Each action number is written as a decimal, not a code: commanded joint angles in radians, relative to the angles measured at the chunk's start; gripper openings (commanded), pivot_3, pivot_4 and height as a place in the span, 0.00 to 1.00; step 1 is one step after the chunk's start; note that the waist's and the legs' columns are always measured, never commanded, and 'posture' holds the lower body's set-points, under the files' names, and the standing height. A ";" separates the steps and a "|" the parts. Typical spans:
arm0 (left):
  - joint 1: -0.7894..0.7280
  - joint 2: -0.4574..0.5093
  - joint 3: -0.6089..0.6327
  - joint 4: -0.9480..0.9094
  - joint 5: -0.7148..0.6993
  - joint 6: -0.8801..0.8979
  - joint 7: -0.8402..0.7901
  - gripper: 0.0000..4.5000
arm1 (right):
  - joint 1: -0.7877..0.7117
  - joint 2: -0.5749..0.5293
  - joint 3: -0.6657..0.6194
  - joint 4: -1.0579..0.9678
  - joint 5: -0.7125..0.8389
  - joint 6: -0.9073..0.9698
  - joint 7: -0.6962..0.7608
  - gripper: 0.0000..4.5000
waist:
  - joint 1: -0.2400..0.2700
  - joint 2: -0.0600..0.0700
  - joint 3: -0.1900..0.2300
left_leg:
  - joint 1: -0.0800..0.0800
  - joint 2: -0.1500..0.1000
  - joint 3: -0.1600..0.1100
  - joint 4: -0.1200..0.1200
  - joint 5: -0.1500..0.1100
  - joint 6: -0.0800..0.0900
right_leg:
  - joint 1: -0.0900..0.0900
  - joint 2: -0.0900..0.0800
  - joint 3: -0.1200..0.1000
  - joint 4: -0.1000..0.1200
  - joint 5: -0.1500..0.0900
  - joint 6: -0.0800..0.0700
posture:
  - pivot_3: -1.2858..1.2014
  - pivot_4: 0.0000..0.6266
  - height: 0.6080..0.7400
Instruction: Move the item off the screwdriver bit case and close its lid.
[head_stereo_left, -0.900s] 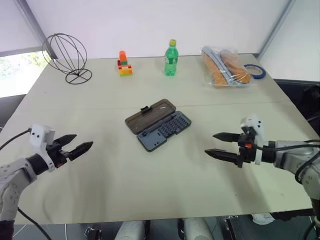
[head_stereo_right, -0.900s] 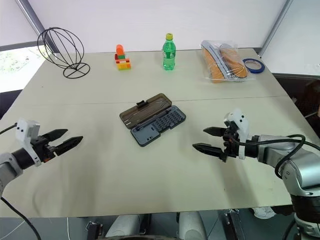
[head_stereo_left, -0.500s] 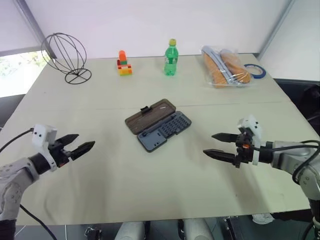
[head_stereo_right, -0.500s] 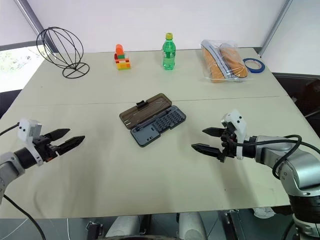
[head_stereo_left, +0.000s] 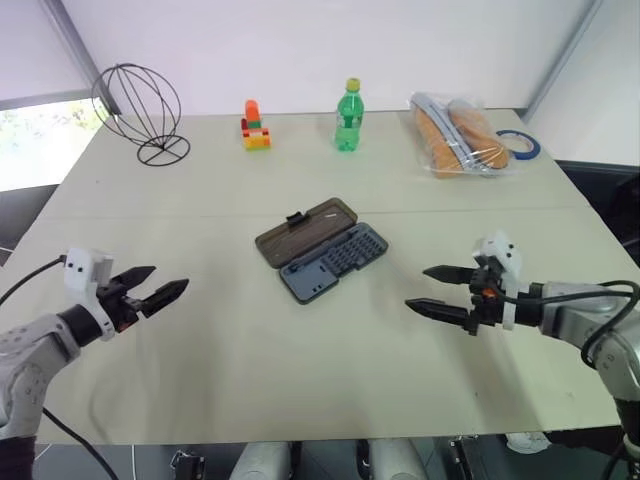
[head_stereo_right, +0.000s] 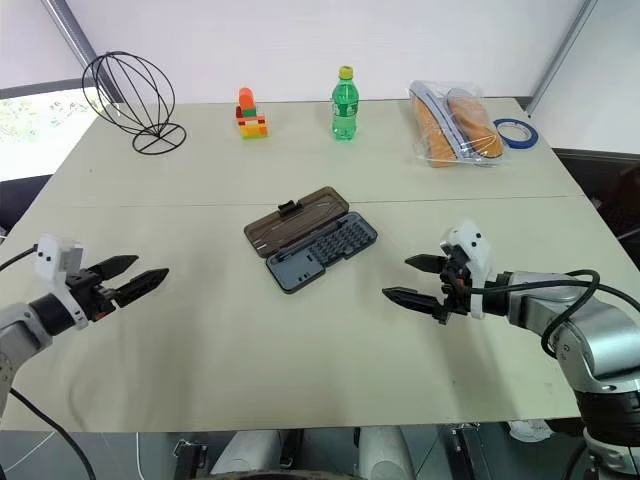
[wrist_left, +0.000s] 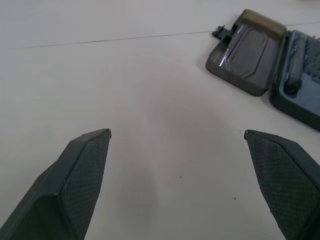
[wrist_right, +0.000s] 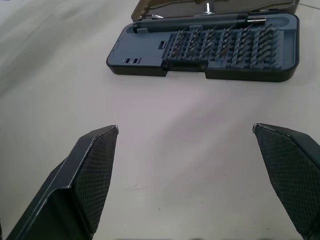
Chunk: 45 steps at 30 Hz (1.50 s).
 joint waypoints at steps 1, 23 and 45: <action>-0.079 0.044 -0.030 0.040 0.033 -0.055 -0.053 0.99 | -0.084 0.020 -0.013 -0.039 0.067 0.026 -0.002 1.00 | 0.000 0.000 0.000 | 0.000 0.000 0.000 0.000 0.000 0.000 | 0.000 0.000 0.000 0.000 0.000 0.000 | 0.52 0.24 1.00; -1.174 -0.327 -0.598 1.416 0.658 -0.688 -0.293 0.99 | -0.008 0.245 0.054 -0.321 0.116 0.056 -0.301 1.00 | -0.009 -0.003 0.000 | -0.016 -0.004 0.001 0.004 0.002 -0.002 | -0.013 0.000 -0.001 0.000 0.006 0.008 | 0.52 0.24 1.00; -1.150 -0.315 -0.586 1.440 0.803 -0.763 -0.289 0.01 | 0.039 0.216 0.010 -0.345 0.122 0.041 -0.362 1.00 | 0.000 -0.003 -0.001 | -0.013 -0.004 0.000 0.006 0.000 0.002 | -0.011 0.002 -0.001 0.003 0.006 0.008 | 0.52 0.24 1.00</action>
